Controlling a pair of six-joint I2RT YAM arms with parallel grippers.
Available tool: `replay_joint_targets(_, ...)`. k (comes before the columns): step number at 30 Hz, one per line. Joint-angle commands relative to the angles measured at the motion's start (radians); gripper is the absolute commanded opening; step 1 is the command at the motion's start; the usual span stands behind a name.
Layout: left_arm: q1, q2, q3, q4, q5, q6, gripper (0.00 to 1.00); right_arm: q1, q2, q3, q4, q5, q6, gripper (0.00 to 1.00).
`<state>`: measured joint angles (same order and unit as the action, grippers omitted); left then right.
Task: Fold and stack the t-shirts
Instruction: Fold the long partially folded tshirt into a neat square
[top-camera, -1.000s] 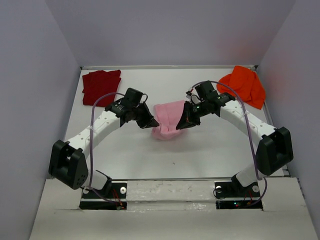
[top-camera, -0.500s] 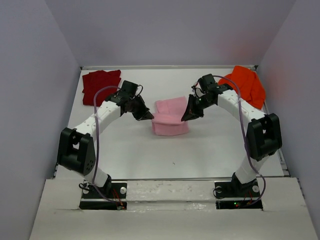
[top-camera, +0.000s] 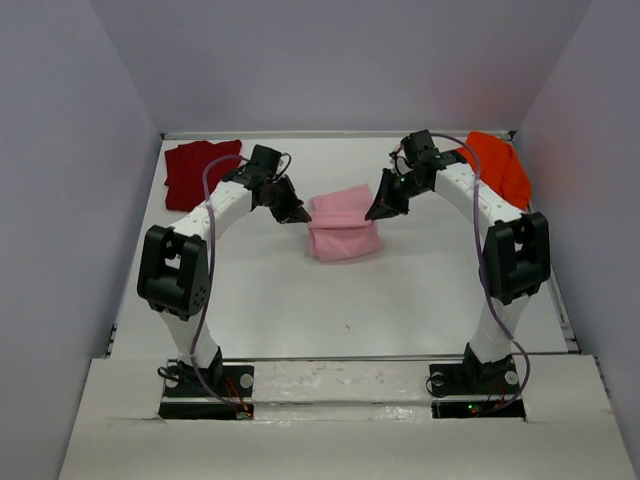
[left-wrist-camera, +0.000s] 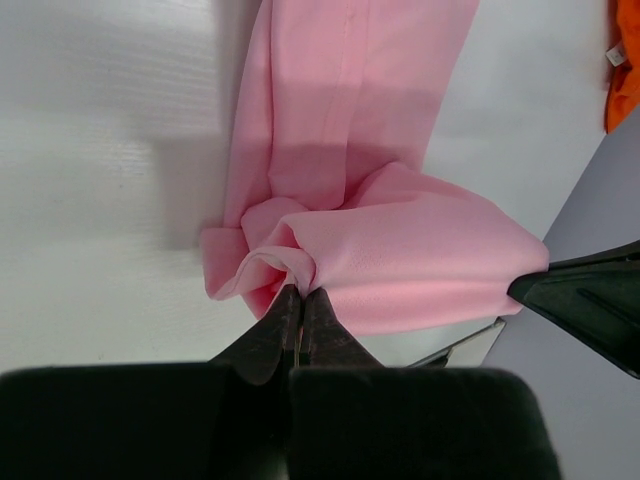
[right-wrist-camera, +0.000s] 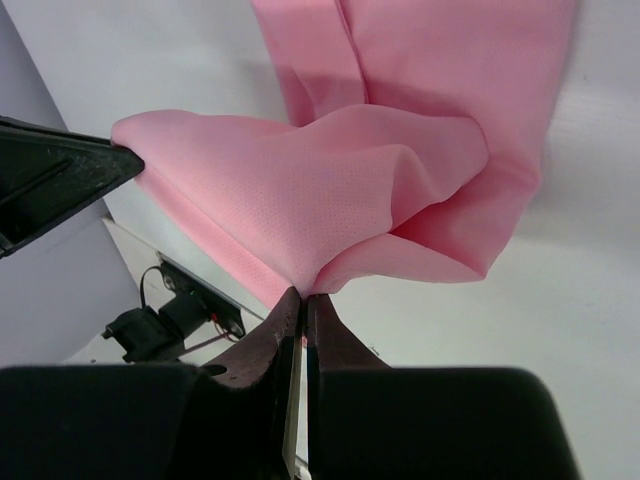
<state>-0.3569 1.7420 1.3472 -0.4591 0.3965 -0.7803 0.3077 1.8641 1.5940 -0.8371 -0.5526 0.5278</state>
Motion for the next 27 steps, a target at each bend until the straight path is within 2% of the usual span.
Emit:
replay_joint_targets(1,0.024,0.050,0.108,-0.019,-0.018,0.064,0.00,-0.035,0.041,0.072,-0.013,0.059,-0.017,0.00)
replay_joint_targets(11,0.048,0.215,0.248,0.014,-0.019,0.082,0.00,-0.053,0.191,0.204,0.067,0.106,-0.002,0.00)
replay_joint_targets(22,0.096,0.450,0.562,0.060,0.015,0.102,0.00,-0.116,0.437,0.481,0.171,0.131,0.018,0.00)
replay_joint_targets(27,0.107,0.531,0.613,0.152,0.056,0.072,0.01,-0.116,0.529,0.530,0.260,0.169,0.047,0.00)
